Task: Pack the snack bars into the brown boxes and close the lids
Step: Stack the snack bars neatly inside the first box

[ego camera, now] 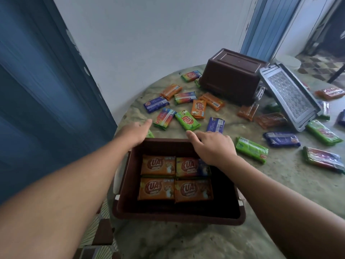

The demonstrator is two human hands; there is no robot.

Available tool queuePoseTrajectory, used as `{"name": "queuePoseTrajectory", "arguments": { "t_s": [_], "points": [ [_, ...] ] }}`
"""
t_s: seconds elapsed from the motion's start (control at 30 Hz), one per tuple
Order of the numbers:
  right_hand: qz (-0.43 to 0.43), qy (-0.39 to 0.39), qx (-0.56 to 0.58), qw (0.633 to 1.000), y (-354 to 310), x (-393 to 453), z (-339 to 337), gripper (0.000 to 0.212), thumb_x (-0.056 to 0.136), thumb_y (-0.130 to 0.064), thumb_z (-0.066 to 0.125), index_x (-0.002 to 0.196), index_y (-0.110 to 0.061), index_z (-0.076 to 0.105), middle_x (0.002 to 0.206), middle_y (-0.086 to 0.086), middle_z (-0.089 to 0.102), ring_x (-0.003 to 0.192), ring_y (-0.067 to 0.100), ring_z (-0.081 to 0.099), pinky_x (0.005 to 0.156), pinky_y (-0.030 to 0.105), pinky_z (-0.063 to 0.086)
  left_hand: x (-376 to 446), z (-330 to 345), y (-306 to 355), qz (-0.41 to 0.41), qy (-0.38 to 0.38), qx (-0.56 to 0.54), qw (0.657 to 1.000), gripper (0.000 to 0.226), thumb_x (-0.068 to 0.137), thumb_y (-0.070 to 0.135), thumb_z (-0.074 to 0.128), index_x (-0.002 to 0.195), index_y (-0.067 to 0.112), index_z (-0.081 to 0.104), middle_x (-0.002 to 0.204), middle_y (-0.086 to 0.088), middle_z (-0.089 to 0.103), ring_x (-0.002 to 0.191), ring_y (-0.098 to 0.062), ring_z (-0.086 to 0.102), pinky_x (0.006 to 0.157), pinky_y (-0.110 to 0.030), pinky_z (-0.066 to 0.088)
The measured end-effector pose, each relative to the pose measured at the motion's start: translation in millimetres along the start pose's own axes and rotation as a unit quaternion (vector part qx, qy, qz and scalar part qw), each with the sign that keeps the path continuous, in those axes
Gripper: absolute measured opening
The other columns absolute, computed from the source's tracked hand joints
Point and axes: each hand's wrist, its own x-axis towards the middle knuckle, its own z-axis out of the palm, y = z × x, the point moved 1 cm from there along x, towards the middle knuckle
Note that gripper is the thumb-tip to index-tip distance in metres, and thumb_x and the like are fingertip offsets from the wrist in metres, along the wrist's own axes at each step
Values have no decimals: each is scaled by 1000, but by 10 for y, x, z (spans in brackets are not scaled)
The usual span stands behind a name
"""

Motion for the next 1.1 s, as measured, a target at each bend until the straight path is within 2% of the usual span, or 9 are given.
{"name": "queuePoseTrajectory", "arguments": {
  "t_s": [0.1,0.23,0.33,0.43,0.53,0.63,0.87,1.0,1.1],
  "points": [
    [75,-77,36,994,-41,372,-52,69,98,-75,19,112,-27,66,109,3,67,97,27,62,79,40,47,348,55,7,-55,-69,48,995,66,98,58,52,143,9,54,143,-17,55,121,-34,56,97,-37,45],
    [88,-150,67,982,-110,869,-59,63,102,-60,37,140,-13,57,137,10,61,123,31,58,103,42,47,555,131,129,-77,-212,92,970,81,99,62,49,157,7,35,162,-18,32,144,-37,39,109,-41,38],
    [76,-180,18,981,-167,1155,-9,61,103,-54,43,151,-17,48,150,11,51,134,31,50,106,42,41,819,248,130,-57,-168,167,970,114,82,77,62,160,4,21,161,-19,34,142,-38,43,113,-44,41],
    [67,-181,-25,981,-185,1326,118,69,102,-55,48,162,-29,26,165,18,26,146,42,34,115,51,37,945,369,143,-42,-124,191,973,145,60,78,80,161,10,1,150,-16,49,128,-38,54,94,-42,52],
    [53,-198,-58,977,-212,1458,269,73,102,-55,50,161,-48,8,169,19,7,152,48,17,117,60,30,951,434,231,42,-78,209,974,119,67,59,87,153,17,15,126,-12,60,107,-33,62,76,-40,51],
    [51,-197,-74,976,-219,1567,375,73,102,-54,52,158,-56,5,170,19,-2,153,47,16,116,61,31,914,470,312,83,-54,203,974,111,66,56,87,147,14,24,125,-13,59,112,-34,60,91,-46,53],
    [64,-107,-79,989,-280,1648,502,57,100,-29,59,148,-36,30,152,27,25,130,48,45,98,53,49,913,553,330,62,-55,202,976,99,81,57,78,152,10,28,148,-19,41,131,-38,46,103,-44,42],
    [127,-96,-23,987,-268,1551,474,98,87,-39,75,154,-25,6,150,28,34,135,46,40,107,54,40,859,516,344,66,-47,181,980,95,82,57,77,150,14,26,145,-22,39,126,-39,50,97,-42,44],
    [142,-80,-3,987,-266,1417,364,126,81,-56,77,160,-19,-14,157,25,32,141,45,36,114,55,34,782,425,374,81,-12,154,985,98,82,57,77,151,17,20,145,-22,34,116,-37,58,76,-39,45]
  ]
}}
